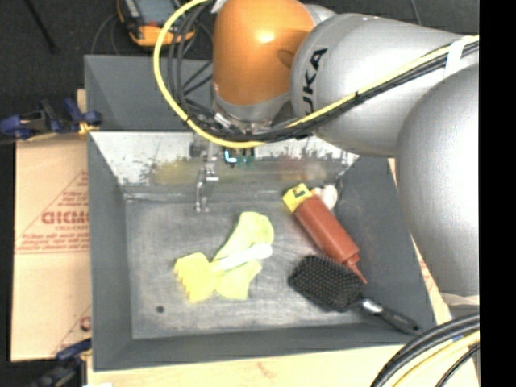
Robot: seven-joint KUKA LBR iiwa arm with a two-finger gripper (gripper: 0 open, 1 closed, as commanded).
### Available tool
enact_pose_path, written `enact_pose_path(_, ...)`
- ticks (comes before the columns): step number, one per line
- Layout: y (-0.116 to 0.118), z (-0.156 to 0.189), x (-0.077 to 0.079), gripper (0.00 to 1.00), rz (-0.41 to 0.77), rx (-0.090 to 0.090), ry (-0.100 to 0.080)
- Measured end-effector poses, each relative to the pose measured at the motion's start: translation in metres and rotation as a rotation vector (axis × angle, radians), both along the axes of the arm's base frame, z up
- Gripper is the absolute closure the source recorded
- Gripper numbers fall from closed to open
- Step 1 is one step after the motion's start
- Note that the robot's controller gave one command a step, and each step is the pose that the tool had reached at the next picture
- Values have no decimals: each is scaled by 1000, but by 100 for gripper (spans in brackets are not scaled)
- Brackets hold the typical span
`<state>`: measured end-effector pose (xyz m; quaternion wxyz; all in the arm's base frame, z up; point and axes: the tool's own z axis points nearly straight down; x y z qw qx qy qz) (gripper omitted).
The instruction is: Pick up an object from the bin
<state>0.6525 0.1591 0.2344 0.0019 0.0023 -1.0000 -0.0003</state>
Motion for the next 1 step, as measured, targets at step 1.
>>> enact_pose_path(1,-1,5,1,0,-2,1,-6)
